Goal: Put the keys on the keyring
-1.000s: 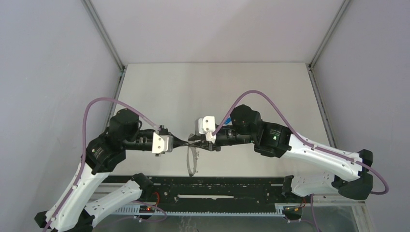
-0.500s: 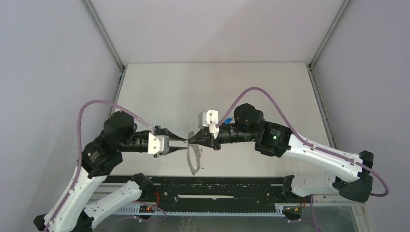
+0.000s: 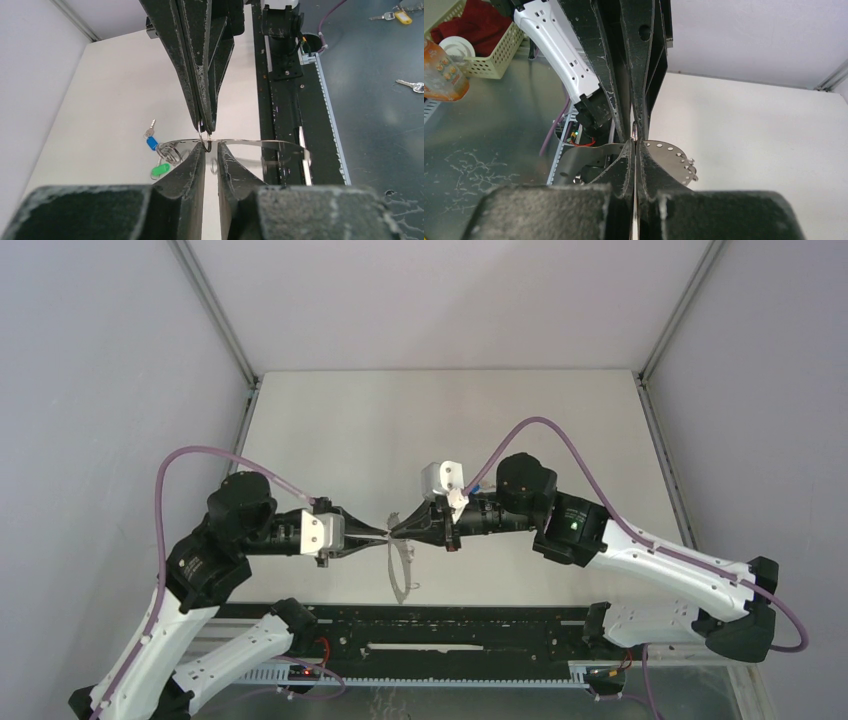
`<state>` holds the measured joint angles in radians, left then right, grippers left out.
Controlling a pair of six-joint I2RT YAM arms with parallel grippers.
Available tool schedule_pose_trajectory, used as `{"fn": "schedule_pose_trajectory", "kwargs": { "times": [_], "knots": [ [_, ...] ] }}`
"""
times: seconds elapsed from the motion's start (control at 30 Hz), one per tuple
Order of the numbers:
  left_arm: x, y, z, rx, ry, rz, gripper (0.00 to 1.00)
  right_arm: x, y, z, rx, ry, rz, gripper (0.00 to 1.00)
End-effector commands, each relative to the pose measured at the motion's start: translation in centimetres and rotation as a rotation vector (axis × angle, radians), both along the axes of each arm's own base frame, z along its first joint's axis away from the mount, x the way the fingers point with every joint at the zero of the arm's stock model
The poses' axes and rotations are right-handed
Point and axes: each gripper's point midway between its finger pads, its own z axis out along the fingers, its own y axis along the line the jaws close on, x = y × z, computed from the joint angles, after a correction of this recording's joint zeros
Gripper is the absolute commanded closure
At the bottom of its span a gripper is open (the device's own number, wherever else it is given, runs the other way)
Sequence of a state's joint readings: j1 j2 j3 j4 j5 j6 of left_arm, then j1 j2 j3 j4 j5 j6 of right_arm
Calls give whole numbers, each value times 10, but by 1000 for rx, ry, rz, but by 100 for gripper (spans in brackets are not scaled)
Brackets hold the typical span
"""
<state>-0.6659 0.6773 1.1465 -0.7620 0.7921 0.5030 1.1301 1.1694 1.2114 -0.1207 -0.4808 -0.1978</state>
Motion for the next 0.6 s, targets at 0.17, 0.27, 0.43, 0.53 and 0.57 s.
{"fn": "schedule_pose_trajectory", "kwargs": {
  "times": [0.17,0.27,0.43,0.53,0.57],
  "knots": [
    [-5,-6,3,-38,56,-23,77,-2,-3,35,121,-7,4,100],
    [-6,-6,4,-41,65,-22,75,-3,-1,41,149,-18,6,100],
    [-3,-7,2,-42,70,-12,79,-4,2,41,151,-14,11,100],
    [-1,-8,3,-54,77,2,82,-5,4,38,144,-10,15,100],
    [-1,-8,3,-54,81,1,83,-6,4,37,143,-10,18,100]
  ]
}}
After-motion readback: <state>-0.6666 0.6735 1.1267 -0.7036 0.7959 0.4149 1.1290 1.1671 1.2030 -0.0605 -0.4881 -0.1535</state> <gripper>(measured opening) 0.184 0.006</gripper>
